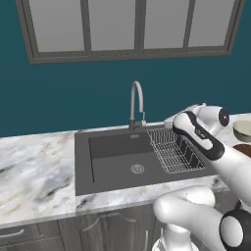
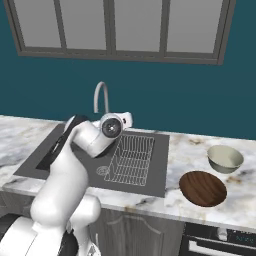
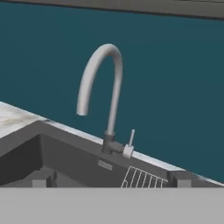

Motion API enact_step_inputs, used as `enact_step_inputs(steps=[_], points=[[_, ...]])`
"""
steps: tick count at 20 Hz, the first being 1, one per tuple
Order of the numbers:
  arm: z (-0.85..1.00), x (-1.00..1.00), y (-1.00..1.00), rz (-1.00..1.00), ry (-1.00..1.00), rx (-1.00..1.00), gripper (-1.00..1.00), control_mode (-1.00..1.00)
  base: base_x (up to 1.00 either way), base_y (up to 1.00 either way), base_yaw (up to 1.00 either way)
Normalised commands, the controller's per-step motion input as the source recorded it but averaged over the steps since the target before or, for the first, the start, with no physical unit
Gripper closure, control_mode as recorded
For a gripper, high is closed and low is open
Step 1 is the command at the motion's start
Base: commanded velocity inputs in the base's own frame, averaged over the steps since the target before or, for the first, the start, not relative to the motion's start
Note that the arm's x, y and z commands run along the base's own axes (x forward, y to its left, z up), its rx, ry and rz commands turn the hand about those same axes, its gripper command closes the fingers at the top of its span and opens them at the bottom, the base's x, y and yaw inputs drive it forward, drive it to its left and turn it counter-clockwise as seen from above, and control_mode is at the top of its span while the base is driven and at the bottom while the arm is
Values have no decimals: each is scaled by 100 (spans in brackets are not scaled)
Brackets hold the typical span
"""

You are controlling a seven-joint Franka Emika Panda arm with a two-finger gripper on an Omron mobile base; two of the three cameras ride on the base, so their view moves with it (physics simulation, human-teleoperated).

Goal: Rinse each bowl for a few seconds and place them down in the sink or on the counter.

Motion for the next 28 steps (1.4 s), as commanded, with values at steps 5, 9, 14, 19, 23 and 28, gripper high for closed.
enact_step_inputs(steps=[5, 9, 14, 19, 23, 28], points=[[-18, 40, 0, 7, -6, 2, -100, -100, 0, 0, 0], [-25, 36, 0, 6, -6, 2, -100, -100, 0, 0, 0], [-23, 38, 0, 6, -1, 7, -100, -100, 0, 0, 0], [-21, 35, 0, 6, 0, 9, -100, -100, 0, 0, 0], [-19, 30, 0, 6, -1, 9, -100, -100, 0, 0, 0], [-22, 27, 3, 5, -4, 6, -100, -100, 0, 0, 0]])
